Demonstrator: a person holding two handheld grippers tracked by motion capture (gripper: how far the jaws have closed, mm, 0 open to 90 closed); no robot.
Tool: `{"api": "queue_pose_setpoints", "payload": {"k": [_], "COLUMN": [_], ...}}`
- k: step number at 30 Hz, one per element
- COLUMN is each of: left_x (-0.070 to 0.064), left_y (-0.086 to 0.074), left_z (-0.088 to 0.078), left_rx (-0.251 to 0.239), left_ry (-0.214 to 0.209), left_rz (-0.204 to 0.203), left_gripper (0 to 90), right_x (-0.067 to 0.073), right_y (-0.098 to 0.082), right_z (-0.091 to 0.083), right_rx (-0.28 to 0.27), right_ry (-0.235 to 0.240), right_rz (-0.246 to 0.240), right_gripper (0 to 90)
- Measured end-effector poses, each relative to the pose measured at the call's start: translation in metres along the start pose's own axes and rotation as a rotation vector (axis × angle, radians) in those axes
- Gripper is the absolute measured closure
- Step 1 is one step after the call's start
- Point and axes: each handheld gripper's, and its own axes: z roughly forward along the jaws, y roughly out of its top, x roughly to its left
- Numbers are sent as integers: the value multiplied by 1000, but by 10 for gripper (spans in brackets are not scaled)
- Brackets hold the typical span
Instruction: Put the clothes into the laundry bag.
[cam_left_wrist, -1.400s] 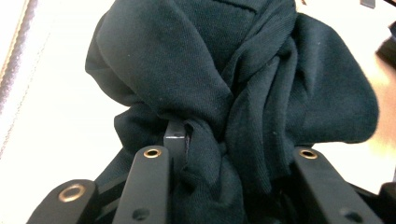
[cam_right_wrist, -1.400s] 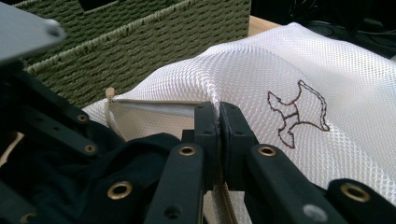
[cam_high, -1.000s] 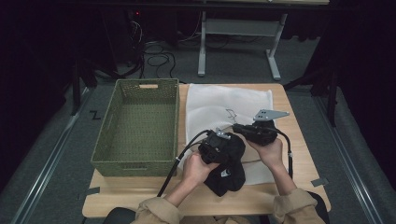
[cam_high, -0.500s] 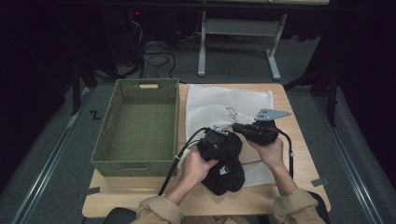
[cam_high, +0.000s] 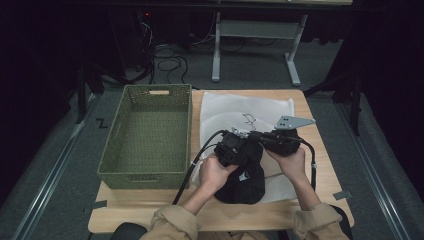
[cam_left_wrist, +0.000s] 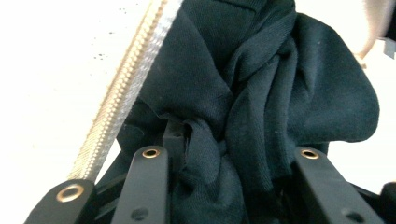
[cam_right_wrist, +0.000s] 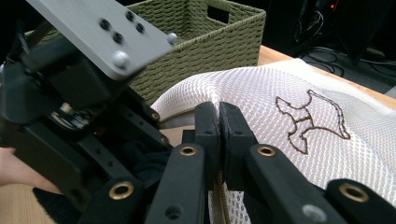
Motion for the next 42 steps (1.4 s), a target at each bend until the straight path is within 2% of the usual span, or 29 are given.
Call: {"api": "queue_pose_setpoints", "payload": {"k": [3,6,10,13,15,19,22,23,33,38,42], "left_x": [2,7,11,12,12,13,11,10,4,2,3], "left_y": [0,-1,-4,-8,-9,-8,-9,-9,-9,-9,-10], "left_z": [5,13,27,36,37,32,28,25,6,-6,-14], "left_rx": [-18,-3,45,104,109,105,109,97,39,25,24], "left_ry": [21,37,61,80,84,62,83,73,46,41,38], "left_rz": [-2,-2,-7,12,8,12,23,19,39,45,42], "left_gripper": [629,624,596,549,521,454,389,381,355,353,351], "right_x": [-1,-3,-7,-12,-15,-16,-17,-18,-18,-14,-15], "right_y": [0,-2,-6,-10,-13,-16,-17,-17,-16,-16,-17], "right_z": [0,2,6,10,13,15,17,17,17,19,17], "right_rx": [0,5,28,40,51,61,66,66,66,73,64], "right_ry": [5,11,9,9,9,9,4,3,5,2,8], "right_rz": [10,14,24,35,44,55,56,56,61,58,85], "right_gripper": [881,880,880,880,881,880,881,881,881,881,881]}}
